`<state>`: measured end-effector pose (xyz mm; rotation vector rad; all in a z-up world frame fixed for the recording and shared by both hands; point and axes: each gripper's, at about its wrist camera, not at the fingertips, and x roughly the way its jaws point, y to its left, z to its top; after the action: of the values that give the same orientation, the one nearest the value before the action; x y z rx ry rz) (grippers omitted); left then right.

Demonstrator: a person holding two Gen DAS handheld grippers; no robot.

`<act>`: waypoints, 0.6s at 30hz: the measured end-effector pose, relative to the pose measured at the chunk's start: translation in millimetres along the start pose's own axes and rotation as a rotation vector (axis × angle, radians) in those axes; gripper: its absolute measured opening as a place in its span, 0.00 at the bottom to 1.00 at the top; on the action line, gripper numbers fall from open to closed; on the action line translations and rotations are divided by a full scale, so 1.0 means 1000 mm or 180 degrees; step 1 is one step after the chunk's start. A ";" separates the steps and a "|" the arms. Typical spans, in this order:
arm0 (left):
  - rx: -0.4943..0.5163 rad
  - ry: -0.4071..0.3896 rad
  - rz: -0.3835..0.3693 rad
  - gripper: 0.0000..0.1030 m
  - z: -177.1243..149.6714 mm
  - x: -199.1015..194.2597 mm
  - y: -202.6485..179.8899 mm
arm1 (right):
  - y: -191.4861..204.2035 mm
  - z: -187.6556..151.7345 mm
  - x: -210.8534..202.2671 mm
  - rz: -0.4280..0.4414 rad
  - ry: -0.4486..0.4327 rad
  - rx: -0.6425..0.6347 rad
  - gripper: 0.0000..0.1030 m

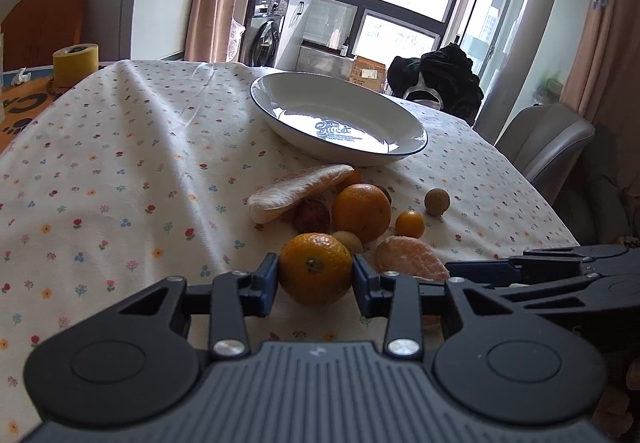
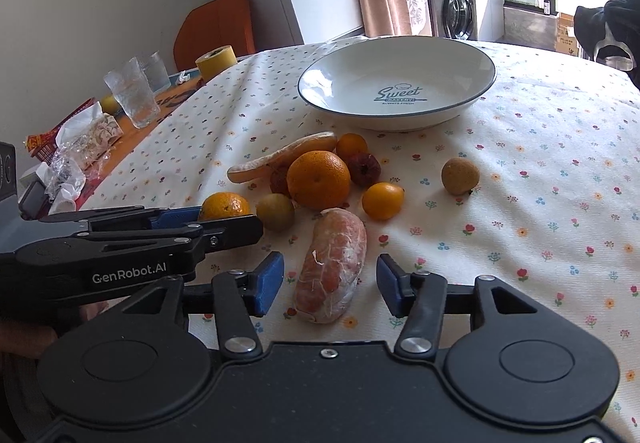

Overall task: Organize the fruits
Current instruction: 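Grasp the large orange with the left gripper while the right gripper holds the pomelo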

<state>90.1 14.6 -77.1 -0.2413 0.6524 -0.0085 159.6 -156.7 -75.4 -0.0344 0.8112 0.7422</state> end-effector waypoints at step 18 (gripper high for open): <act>-0.0161 -0.0111 -0.0040 0.36 -0.010 -0.020 0.022 | 0.034 -0.003 0.016 -0.0579 0.0016 -0.0482 0.46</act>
<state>66.7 35.9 -77.7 -0.2937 0.6169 0.0001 143.6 -122.7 -80.1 -0.2430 0.7446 0.6299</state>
